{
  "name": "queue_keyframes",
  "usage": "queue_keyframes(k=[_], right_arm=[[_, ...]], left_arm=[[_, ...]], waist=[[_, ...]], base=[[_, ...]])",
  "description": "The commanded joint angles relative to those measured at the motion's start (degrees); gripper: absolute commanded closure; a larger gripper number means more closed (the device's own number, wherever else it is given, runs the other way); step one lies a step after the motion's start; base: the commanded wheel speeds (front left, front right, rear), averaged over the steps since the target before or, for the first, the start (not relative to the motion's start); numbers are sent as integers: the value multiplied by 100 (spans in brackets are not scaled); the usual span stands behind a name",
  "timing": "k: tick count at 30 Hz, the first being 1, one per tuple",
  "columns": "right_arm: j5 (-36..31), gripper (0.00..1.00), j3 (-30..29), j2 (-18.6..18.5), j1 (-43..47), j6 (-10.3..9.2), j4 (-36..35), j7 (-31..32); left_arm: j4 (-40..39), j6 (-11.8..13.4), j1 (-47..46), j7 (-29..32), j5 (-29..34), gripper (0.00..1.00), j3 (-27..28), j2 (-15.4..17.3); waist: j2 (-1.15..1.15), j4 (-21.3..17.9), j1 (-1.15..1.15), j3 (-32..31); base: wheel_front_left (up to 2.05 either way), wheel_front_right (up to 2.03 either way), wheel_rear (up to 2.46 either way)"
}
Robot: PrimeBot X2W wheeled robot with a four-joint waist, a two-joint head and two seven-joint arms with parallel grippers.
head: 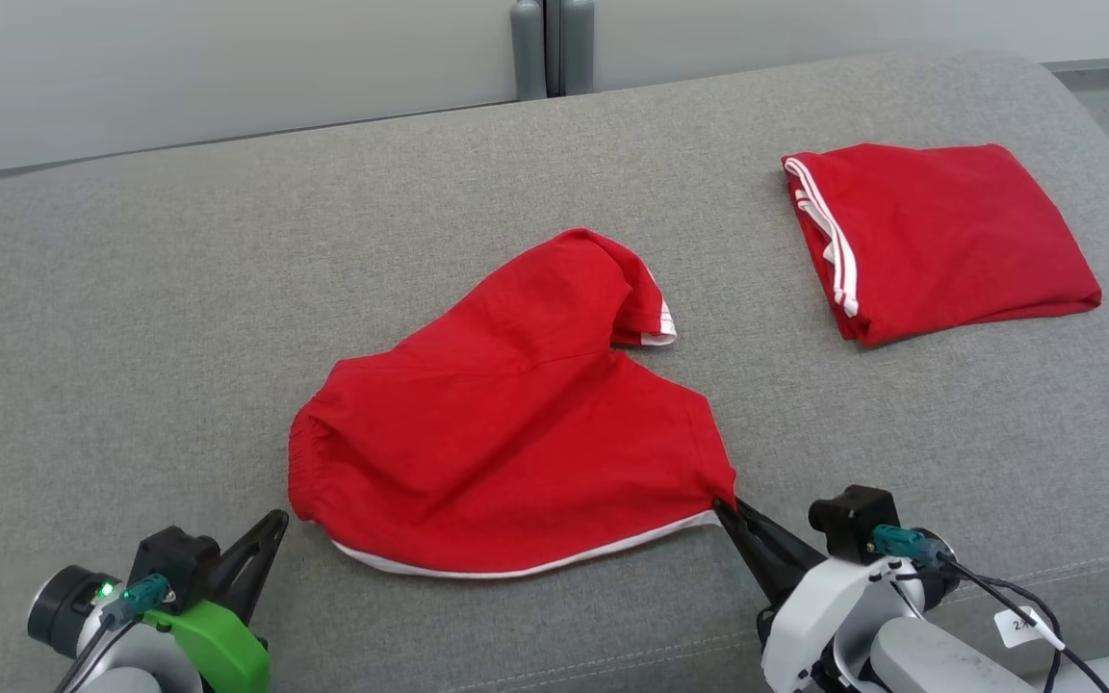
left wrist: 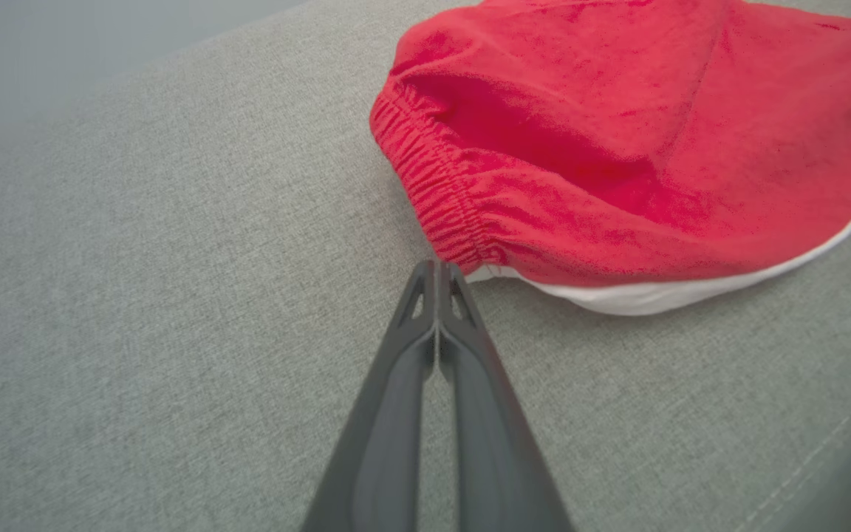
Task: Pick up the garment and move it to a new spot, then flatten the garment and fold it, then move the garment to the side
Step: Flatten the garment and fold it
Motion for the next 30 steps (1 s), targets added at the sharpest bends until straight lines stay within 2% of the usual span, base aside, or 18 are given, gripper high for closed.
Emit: queue_keyframes(k=[1, 2, 3, 4, 14, 30], right_arm=[[-23, 100, 4, 2, 76, -3, 26, -20], [-6, 93, 3, 19, 89, -3, 51, -20], [-11, 12, 10, 30, 97, -3, 77, -20], [-9, 0, 27, 39, 108, -3, 107, -20], [49, 0, 191, 4, -10, -3, 298, -21], [121, 0, 558, 141, -310, -3, 625, -16]], left_arm=[[73, -14, 99, -22, -44, 100, -7, -8], [151, -20, 122, -22, -43, 36, -57, -4], [178, -26, 106, -22, -37, 0, -86, -1], [203, -31, 90, -22, -56, 0, -86, -3], [403, -40, -117, -22, -113, 0, -234, -2], [606, -43, -643, -22, -340, 0, -909, 71]], waist=[[0, -2, 0, -29], [0, -9, 0, -36], [0, -15, 0, -37], [0, -18, 0, -33], [0, -62, 0, 94], [0, -193, 0, 299]], base=[[0, 0, 0], [0, 0, 0], [0, 0, 0], [0, 0, 0], [0, 0, 0], [0, 0, 0]])
